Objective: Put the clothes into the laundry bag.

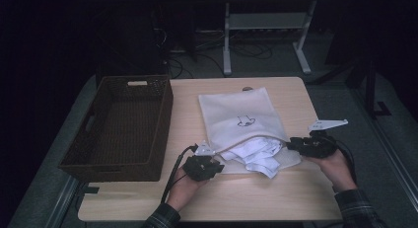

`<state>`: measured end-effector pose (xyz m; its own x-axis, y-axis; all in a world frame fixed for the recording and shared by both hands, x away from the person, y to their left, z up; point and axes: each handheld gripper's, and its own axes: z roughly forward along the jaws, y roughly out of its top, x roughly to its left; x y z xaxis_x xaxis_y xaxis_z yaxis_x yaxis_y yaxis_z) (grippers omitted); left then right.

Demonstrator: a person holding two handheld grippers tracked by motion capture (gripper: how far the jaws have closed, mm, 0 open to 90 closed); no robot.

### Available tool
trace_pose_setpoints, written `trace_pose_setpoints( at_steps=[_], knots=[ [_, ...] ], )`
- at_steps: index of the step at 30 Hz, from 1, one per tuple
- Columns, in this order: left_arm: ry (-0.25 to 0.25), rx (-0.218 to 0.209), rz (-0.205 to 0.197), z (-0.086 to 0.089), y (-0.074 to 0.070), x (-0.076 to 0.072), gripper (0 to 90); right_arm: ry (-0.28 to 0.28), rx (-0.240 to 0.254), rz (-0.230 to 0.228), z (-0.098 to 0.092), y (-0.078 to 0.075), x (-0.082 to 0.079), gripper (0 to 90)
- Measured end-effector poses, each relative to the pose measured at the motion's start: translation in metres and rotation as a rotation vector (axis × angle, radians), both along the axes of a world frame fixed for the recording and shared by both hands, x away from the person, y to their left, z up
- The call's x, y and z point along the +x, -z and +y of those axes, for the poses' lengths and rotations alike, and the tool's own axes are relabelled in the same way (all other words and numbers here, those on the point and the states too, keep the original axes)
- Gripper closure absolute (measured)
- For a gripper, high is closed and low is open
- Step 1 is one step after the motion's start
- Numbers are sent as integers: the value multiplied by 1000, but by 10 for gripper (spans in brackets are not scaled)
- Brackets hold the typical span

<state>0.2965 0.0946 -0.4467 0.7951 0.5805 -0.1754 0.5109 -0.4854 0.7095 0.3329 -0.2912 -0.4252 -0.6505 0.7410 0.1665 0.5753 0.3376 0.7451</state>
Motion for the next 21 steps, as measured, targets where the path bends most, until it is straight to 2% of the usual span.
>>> trace_pose_setpoints(
  at_steps=[3,6,11,15,18,20,21],
  knots=[
    [9,5,-4,-1,0,0,844,-73,7,30,11,-5,-18,504],
    [13,1,-3,-2,0,0,844,-118,33,37,26,-4,-31,488],
    [41,15,-4,-6,3,-2,843,-180,19,-4,55,-8,-44,416],
    [43,11,-4,-9,2,-3,843,-172,20,-32,72,-10,-41,376],
    [46,10,-3,-10,2,-4,844,-150,-44,-31,83,-4,-33,316],
    [50,14,-7,-11,2,-4,844,-145,-94,-23,89,4,-29,312],
    [50,15,-7,-11,2,-4,844,-142,-104,-18,91,8,-28,313]
  ],
)
